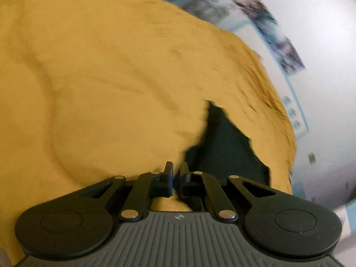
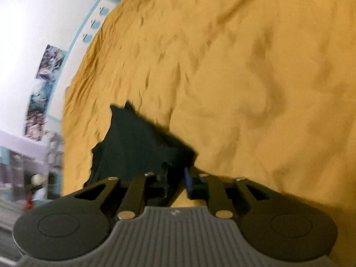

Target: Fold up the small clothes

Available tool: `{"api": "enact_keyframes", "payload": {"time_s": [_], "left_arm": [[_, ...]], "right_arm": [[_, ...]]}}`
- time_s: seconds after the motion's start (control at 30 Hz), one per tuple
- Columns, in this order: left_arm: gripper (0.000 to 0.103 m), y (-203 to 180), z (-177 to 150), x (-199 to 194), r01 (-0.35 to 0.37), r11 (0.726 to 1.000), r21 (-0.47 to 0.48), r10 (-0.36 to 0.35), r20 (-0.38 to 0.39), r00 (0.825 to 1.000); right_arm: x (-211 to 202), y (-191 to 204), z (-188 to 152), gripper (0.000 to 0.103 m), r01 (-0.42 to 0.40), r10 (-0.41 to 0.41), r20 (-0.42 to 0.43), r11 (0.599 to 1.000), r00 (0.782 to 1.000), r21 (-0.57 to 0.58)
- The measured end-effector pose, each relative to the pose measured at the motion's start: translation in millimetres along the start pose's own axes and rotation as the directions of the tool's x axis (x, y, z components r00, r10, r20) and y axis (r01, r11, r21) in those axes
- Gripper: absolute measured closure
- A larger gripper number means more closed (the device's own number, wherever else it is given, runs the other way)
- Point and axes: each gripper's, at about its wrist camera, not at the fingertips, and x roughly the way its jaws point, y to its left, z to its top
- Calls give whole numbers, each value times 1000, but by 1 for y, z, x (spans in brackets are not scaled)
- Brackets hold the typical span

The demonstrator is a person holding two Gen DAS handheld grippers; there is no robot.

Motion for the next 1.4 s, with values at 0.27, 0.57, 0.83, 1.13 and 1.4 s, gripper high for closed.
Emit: {"api": "enact_keyframes", "payload": {"time_s": [0.27,0.57,0.83,1.13,1.4], "left_arm": [[89,-123,-10,72,258,912,319,-217,-159,963],[89,-147,-12,184,134,905,404,-45,-221,974],[96,-85,20,164,24,941,337,21,-129,991],[96,-82,27,154,49,929,366,5,-147,989],[95,-72,32,157,83,936,341,-28,-165,986]], "right_arm": [[11,146,-35,70,-282,296,-43,844,954,-457],[160,235,-95,70,-436,248,-405,759,880,-484],[186,163,-39,103,-156,49,-217,846,975,-510],[211,287,-87,62,-327,179,-296,735,938,-593],[301,362,-136,64,-181,45,-205,678,978,-713]]}}
